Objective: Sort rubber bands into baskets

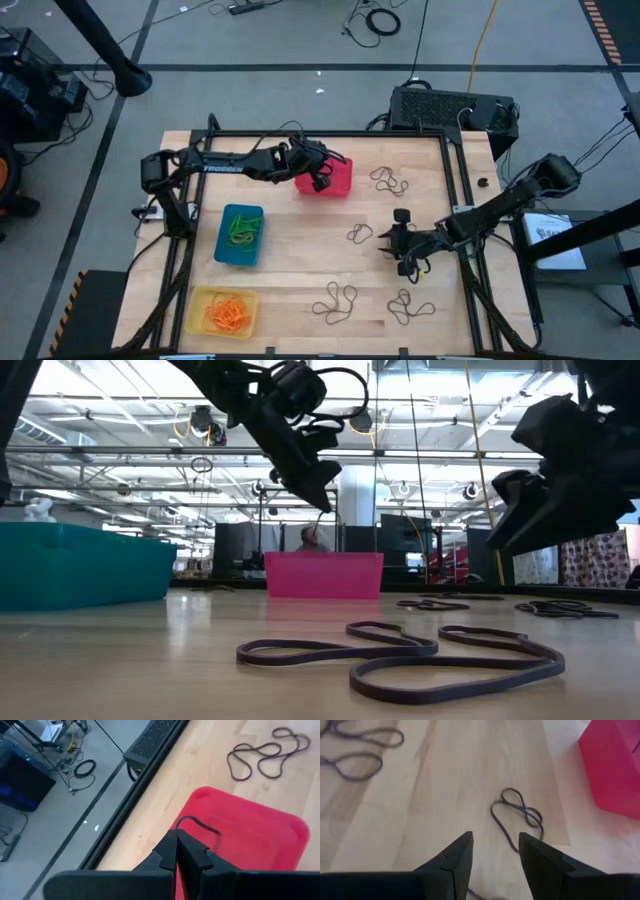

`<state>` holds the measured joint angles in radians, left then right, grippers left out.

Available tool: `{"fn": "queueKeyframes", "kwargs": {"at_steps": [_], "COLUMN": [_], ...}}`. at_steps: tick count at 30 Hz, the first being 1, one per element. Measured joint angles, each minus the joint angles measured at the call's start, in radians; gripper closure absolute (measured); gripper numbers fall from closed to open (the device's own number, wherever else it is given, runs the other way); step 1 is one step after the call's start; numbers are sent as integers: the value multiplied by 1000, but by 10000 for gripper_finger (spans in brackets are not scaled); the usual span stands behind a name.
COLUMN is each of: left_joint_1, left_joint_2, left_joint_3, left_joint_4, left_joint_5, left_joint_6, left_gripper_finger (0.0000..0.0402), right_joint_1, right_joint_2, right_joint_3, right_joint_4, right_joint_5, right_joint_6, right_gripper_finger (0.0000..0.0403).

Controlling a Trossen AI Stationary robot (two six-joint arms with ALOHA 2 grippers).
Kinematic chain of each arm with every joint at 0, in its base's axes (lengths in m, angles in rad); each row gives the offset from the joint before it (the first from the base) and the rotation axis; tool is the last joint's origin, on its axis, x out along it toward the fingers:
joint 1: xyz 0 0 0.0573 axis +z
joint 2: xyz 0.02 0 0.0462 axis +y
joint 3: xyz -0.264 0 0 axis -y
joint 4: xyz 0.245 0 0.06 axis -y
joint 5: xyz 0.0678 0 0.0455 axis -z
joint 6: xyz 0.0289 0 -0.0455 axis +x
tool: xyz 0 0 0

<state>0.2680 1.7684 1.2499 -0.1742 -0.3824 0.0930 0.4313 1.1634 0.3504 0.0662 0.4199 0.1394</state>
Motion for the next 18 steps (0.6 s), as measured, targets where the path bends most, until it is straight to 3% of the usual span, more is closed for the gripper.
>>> {"fn": "queueKeyframes", "kwargs": {"at_steps": [10,18], "left_joint_1": [-8,-11], "left_joint_2": [34,68], "left_joint_3": [0,2], "left_joint_4": [11,80], "left_joint_5": [-12,-27], "left_joint_6": [43,44], "left_gripper_finger": [357,257], "right_joint_1": [0,11], "right_joint_2": [-143,-238], "right_joint_3": [0,0], "right_joint_4": [-231,-360], "right_joint_5": [108,43], "right_joint_6": [8,149], "right_gripper_finger": [250,250]}}
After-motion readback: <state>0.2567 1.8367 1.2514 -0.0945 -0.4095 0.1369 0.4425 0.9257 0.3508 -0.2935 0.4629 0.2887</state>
